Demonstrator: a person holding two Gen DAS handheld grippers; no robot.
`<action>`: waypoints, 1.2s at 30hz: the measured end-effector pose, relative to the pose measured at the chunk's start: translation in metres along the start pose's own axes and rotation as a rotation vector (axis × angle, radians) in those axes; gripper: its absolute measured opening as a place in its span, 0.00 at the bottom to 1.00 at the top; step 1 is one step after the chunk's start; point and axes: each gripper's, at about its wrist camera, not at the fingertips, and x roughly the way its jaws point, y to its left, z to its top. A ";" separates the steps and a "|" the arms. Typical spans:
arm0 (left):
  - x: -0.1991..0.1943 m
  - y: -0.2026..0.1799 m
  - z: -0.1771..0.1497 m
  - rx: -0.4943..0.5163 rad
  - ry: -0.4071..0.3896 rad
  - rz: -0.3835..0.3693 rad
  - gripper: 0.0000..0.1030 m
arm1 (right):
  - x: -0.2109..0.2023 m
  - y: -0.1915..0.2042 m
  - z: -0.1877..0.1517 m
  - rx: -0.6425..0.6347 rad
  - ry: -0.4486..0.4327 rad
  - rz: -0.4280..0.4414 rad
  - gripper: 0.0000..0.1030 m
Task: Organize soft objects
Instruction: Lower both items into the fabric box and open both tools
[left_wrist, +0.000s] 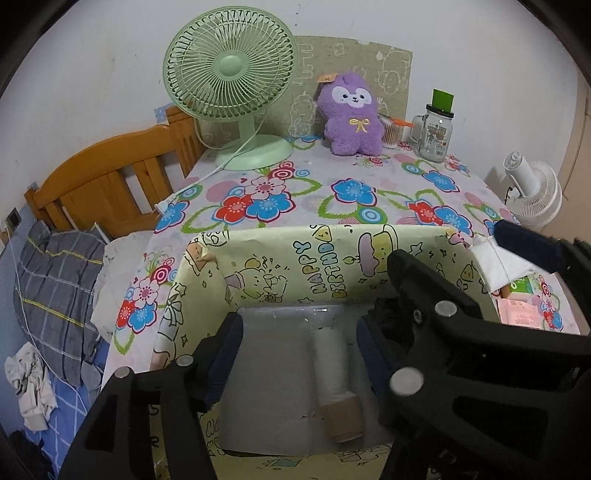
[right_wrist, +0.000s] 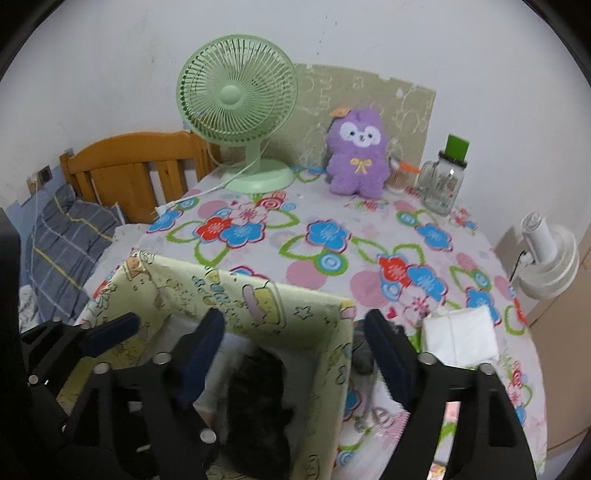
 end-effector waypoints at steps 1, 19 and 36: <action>0.000 0.000 0.000 0.002 0.000 -0.002 0.74 | 0.000 0.000 0.000 -0.004 -0.002 -0.008 0.88; -0.026 -0.023 -0.004 0.028 -0.047 0.001 0.87 | -0.023 -0.016 -0.009 0.006 -0.014 -0.021 0.93; -0.054 -0.056 -0.007 0.039 -0.093 0.001 0.87 | -0.059 -0.048 -0.020 0.038 -0.056 0.007 0.93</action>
